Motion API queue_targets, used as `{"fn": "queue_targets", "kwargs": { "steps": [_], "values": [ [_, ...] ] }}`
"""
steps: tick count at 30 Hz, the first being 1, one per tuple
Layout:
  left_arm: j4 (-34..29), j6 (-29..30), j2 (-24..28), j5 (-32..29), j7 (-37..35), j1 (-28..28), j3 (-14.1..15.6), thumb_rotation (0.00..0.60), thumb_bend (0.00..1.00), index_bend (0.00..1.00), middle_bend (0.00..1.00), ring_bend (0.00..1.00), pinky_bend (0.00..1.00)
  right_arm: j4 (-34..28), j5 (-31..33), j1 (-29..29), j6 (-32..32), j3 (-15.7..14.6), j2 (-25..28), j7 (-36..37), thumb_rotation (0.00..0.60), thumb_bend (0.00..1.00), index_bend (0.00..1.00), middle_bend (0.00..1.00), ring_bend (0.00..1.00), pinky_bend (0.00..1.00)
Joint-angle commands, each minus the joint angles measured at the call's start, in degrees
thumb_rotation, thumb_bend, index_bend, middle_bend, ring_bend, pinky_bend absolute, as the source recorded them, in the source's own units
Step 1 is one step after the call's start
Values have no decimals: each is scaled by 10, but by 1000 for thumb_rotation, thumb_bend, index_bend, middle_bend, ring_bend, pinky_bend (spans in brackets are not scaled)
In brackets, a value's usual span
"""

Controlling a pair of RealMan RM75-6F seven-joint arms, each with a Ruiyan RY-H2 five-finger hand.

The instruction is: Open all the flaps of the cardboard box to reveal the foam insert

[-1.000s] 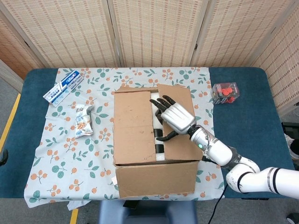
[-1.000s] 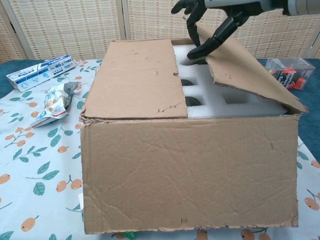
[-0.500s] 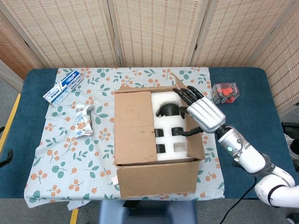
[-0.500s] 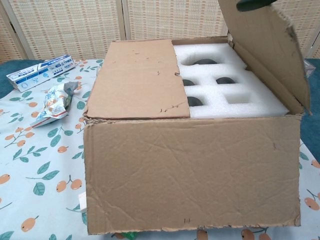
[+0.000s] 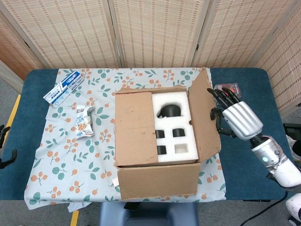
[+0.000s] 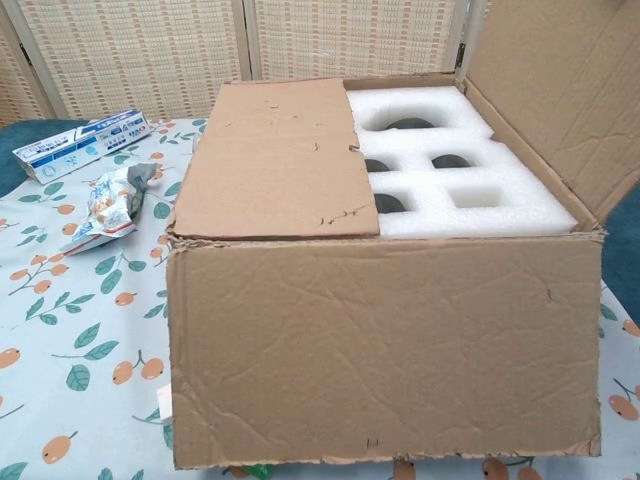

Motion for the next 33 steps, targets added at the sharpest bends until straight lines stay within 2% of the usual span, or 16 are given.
{"fn": "queue_targets", "kwargs": {
  "steps": [1,10,13,19,22,25,30,33],
  "values": [
    [4,-8,-3,-5,3,-3,0,600,559,0,0,0,0,32,-18,-22,15,-8,2,38,273,221,474,0,0,0],
    [7,1,-8,-1,13,-4,0,600,559,6,0,0,0,111,-44,-60,43,-20,-32,93,273,220,437,0,0,0],
    [3,14,-9,10,14,-2,1,600,559,23,0,0,0,139,-52,-80,71,-23,-52,113,273,220,427,0,0,0],
    [-16,45,0,73,-11,-12,11,600,576,108,0,0,0,201,-51,-147,173,-25,-118,155,271,221,411,0,0,0],
    [-65,26,42,110,-9,-32,22,600,625,194,0,0,0,235,-45,-181,220,-25,-154,171,274,220,410,0,0,0],
    [-150,-25,106,131,12,-65,28,600,743,269,0,0,0,267,-51,-205,260,-24,-179,206,275,220,410,0,0,0],
    [-233,-90,150,138,75,-132,4,600,952,344,0,0,0,300,-53,-234,319,-10,-185,259,284,220,410,0,0,0],
    [-257,-130,153,136,87,-176,-15,600,998,366,0,0,0,305,-46,-250,346,2,-181,284,285,221,410,0,0,0]
  ]
}}
